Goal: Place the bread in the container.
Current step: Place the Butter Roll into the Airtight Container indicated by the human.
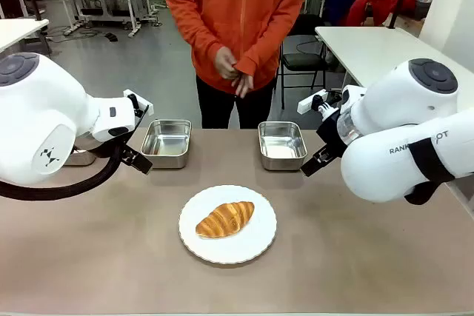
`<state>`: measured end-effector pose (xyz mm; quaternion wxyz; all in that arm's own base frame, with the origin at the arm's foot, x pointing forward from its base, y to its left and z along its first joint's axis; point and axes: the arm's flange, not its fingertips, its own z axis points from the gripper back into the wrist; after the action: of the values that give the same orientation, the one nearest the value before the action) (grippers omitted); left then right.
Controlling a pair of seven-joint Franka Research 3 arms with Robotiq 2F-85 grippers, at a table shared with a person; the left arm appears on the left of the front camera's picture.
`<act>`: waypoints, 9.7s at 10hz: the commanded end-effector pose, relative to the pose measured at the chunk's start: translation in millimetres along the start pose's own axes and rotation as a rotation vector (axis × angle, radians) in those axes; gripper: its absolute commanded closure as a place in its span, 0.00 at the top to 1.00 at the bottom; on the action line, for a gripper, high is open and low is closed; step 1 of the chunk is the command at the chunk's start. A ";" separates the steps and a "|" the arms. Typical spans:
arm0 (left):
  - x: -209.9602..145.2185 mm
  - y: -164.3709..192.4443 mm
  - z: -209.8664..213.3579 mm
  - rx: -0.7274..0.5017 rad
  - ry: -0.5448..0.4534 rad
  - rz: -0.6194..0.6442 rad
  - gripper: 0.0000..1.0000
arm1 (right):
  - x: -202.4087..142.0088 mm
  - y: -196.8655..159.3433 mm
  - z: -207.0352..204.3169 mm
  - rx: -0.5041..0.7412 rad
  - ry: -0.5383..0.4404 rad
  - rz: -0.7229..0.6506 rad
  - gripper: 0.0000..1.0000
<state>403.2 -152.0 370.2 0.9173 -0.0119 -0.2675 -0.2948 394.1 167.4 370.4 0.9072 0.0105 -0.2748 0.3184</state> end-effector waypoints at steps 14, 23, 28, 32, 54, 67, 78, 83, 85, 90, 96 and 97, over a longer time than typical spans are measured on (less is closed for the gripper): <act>32.3 36.7 42.5 -0.113 -0.030 0.038 1.00 | 26.1 -27.9 40.4 -0.005 -0.031 -0.005 1.00; -14.7 236.2 169.5 -0.534 -0.183 -0.114 1.00 | -38.9 -180.6 169.7 0.264 -0.245 0.047 1.00; -28.6 236.9 181.1 -0.490 -0.188 -0.095 1.00 | -47.6 -181.3 176.3 0.218 -0.228 0.023 1.00; -34.9 280.2 199.6 -0.560 -0.247 -0.092 1.00 | -56.5 -226.1 182.0 0.330 -0.291 0.017 1.00; -62.7 349.6 208.4 -0.554 -0.425 -0.028 1.00 | -100.4 -317.0 199.3 0.360 -0.426 -0.120 1.00; -62.7 349.6 208.4 -0.554 -0.425 -0.028 1.00 | -100.4 -317.0 199.3 0.360 -0.426 -0.120 1.00; -62.7 349.6 208.4 -0.554 -0.425 -0.028 1.00 | -100.4 -317.0 199.3 0.360 -0.426 -0.120 1.00; -62.7 349.6 208.4 -0.554 -0.425 -0.028 1.00 | -100.4 -317.0 199.3 0.360 -0.426 -0.120 1.00; -62.7 349.6 208.4 -0.554 -0.425 -0.028 1.00 | -100.4 -317.0 199.3 0.360 -0.426 -0.120 1.00; -62.7 349.6 208.4 -0.554 -0.425 -0.028 1.00 | -100.4 -317.0 199.3 0.360 -0.426 -0.120 1.00; -62.7 349.6 208.4 -0.554 -0.425 -0.028 1.00 | -100.4 -317.0 199.3 0.360 -0.426 -0.120 1.00; -62.7 349.6 208.4 -0.554 -0.425 -0.028 1.00 | -100.4 -317.0 199.3 0.360 -0.426 -0.120 1.00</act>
<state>452.1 208.2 562.4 0.8023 -0.3187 -0.3575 -0.3562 415.2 -182.7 537.8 0.8361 0.2499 -0.3883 0.2963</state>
